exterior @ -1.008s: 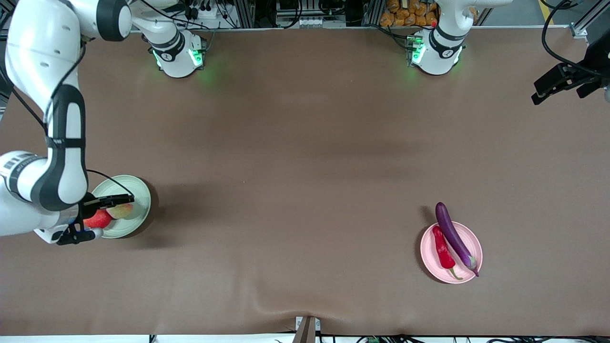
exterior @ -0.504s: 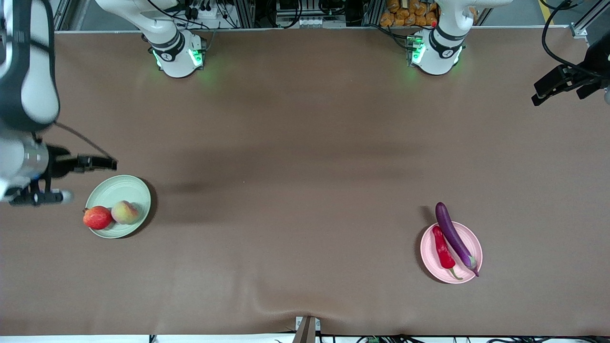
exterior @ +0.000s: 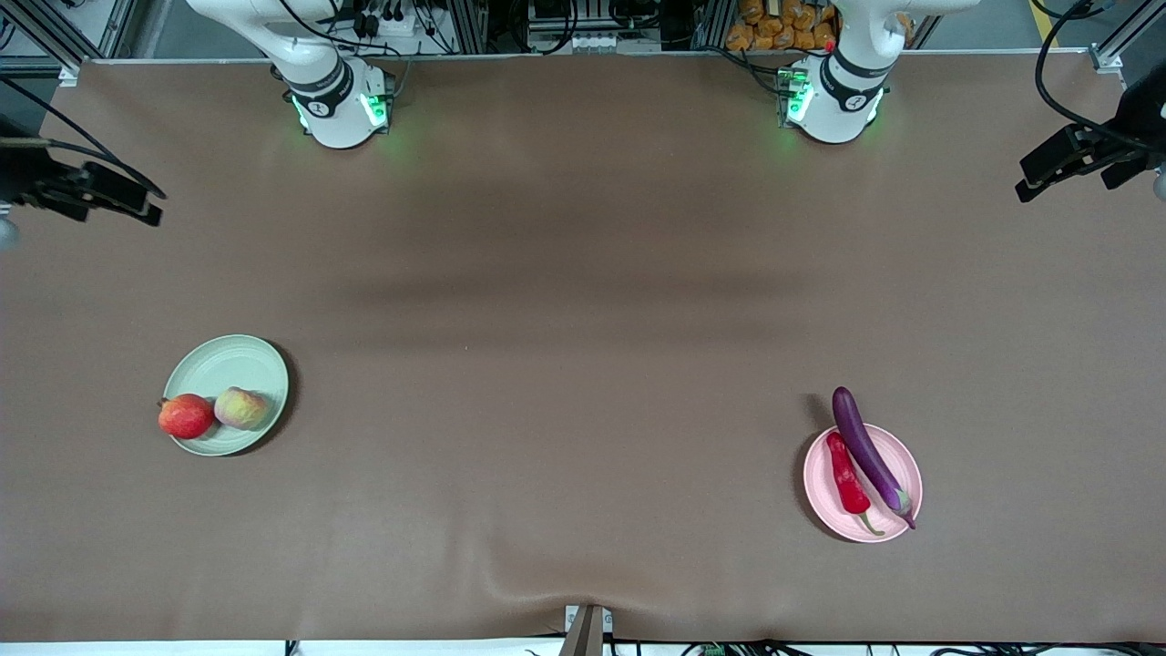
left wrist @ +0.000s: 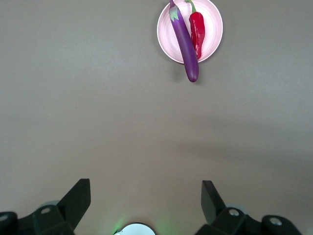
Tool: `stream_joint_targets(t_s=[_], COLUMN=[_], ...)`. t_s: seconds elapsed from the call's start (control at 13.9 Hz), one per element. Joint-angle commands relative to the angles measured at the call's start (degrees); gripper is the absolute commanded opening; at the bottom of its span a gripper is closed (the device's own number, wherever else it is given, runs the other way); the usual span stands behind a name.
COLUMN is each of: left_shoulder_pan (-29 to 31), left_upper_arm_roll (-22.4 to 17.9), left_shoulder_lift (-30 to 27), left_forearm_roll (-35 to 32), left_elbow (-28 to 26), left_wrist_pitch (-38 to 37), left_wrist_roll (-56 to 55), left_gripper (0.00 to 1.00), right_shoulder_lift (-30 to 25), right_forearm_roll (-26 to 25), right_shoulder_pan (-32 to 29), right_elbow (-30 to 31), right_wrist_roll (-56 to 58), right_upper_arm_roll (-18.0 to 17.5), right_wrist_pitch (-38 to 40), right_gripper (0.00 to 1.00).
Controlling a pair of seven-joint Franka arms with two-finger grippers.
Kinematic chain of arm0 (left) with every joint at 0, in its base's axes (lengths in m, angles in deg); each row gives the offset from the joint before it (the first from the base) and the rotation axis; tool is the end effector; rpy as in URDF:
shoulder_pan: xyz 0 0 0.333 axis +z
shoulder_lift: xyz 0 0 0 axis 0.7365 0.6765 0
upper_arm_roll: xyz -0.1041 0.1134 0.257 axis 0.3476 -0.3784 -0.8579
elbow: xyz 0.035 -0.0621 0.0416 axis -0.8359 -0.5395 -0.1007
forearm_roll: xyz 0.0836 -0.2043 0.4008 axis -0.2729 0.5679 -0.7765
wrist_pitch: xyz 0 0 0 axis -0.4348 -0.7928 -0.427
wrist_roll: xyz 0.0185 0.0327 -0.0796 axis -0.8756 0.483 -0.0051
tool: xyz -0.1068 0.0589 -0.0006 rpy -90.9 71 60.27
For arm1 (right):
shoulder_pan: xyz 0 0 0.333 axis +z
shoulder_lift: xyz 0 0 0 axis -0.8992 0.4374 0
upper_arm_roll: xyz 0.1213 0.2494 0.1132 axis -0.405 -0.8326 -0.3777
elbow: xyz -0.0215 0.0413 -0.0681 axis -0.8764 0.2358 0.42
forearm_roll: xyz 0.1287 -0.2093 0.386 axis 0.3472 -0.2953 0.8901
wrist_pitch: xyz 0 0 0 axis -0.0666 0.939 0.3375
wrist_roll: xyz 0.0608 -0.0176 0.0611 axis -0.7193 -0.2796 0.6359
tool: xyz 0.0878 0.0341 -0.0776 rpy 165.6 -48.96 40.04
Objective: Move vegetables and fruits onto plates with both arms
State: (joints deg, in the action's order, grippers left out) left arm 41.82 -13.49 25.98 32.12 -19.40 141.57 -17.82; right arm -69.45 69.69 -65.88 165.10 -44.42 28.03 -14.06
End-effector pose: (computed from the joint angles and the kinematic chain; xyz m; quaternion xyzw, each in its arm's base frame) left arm 0.5798 -0.0307 0.6476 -0.9973 -0.0720 0.0062 0.0109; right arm 0.5925 -0.0191 0.6118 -0.9949 0.0752 0.0557 0.0387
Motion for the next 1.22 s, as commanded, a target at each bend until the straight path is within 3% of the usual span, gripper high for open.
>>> stream_joint_targets(t_s=[0.0, 0.5, 1.15], left_shoulder_pan=[-0.1, -0.63, -0.63], left_upper_arm_roll=[-0.18, 0.34, 0.34], left_shoulder_lift=[0.37, 0.02, -0.07], left_forearm_roll=[0.28, 0.28, 0.28], left_elbow=[0.99, 0.63, 0.63], left_wrist_pitch=[-1.51, -3.44, -3.44], left_wrist_roll=[1.25, 1.08, 1.08], left_gripper=[1.0, 1.0, 1.0], right_shoulder_lift=[-0.29, -0.29, -0.21], right_forearm_roll=[-4.26, -5.06, -5.06], right_shoulder_pan=[-1.52, -1.43, -0.9], right_elbow=[0.58, -0.21, -0.21], right_wrist_roll=[-1.9, 4.6, 5.04], right_upper_arm_roll=[-3.33, -3.08, -3.52], right_wrist_pitch=[-0.04, -1.88, -2.94], right_gripper=[1.0, 1.0, 1.0])
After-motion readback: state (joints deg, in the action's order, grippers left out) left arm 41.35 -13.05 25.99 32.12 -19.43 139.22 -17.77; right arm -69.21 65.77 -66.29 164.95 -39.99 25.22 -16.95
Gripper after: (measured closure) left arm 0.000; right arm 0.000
